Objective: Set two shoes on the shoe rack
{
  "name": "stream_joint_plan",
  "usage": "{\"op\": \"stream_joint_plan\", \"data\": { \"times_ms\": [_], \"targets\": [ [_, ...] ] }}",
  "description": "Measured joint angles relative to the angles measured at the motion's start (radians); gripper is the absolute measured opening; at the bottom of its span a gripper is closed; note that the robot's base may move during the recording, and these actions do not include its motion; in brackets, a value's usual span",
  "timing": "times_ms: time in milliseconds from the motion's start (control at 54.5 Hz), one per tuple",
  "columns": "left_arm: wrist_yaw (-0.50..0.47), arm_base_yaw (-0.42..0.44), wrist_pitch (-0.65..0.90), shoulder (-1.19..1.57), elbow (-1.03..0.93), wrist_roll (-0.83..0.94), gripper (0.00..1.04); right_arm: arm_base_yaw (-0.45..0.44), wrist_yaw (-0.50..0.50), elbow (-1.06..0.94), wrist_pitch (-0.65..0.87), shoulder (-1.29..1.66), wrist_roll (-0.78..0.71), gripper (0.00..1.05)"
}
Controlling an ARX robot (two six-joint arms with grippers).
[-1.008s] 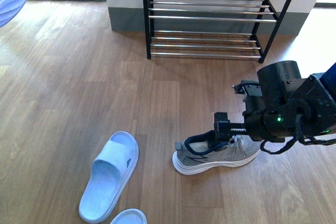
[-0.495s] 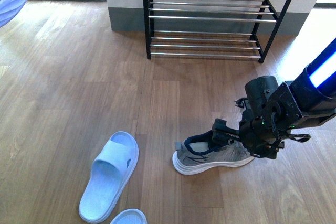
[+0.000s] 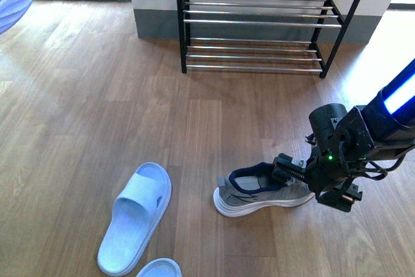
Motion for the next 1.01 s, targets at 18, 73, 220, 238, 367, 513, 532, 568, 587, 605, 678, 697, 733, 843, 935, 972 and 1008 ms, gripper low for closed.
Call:
{"op": "stream_joint_plan", "data": {
  "times_ms": [18,73,220,238,367,513,532,568,587,605,678,697,733,843,935,972,1008],
  "targets": [
    [0.0,0.0,0.0,0.0,0.0,0.0,0.02,-0.004,-0.01,0.005,-0.008,0.005,0.022,0.95],
    [0.0,0.0,0.0,0.0,0.0,0.0,0.02,-0.01,-0.026,0.014,-0.022,0.011,0.067,0.95],
    [0.0,0.0,0.0,0.0,0.0,0.0,0.02,-0.018,-0.059,0.036,-0.055,0.02,0.157,0.7],
    [0.0,0.0,0.0,0.0,0.0,0.0,0.02,-0.018,-0.063,0.035,-0.056,0.02,0.165,0.67],
    [0.0,0.0,0.0,0.0,0.0,0.0,0.02,-0.018,-0.072,0.019,-0.058,0.016,0.199,0.44],
    [0.0,0.0,0.0,0.0,0.0,0.0,0.02,-0.005,-0.038,0.006,-0.076,0.005,0.186,0.14],
    [0.0,0.0,0.0,0.0,0.0,0.0,0.02,-0.002,-0.024,0.005,-0.073,0.004,0.175,0.1],
    [0.0,0.0,0.0,0.0,0.0,0.0,0.02,0.006,0.015,-0.004,-0.057,0.0,0.126,0.02],
    [0.0,0.0,0.0,0.0,0.0,0.0,0.02,0.01,0.042,-0.01,-0.044,-0.002,0.094,0.02],
    [0.0,0.0,0.0,0.0,0.0,0.0,0.02,0.011,0.054,-0.013,-0.038,-0.002,0.081,0.01],
    [0.0,0.0,0.0,0.0,0.0,0.0,0.02,0.013,0.109,-0.037,0.019,-0.007,-0.029,0.01],
    [0.0,0.0,0.0,0.0,0.0,0.0,0.02,0.013,0.13,-0.046,0.037,-0.009,-0.061,0.01],
    [0.0,0.0,0.0,0.0,0.0,0.0,0.02,0.013,0.163,-0.064,0.071,-0.017,-0.127,0.01],
    [0.0,0.0,0.0,0.0,0.0,0.0,0.02,0.0,0.215,-0.104,0.14,-0.037,-0.269,0.01],
    [0.0,0.0,0.0,0.0,0.0,0.0,0.02,-0.013,0.238,-0.152,0.214,-0.063,-0.391,0.01],
    [0.0,0.0,0.0,0.0,0.0,0.0,0.02,-0.022,0.249,-0.176,0.246,-0.079,-0.459,0.01],
    [0.0,0.0,0.0,0.0,0.0,0.0,0.02,-0.028,0.256,-0.203,0.282,-0.099,-0.52,0.01]
  ]
}}
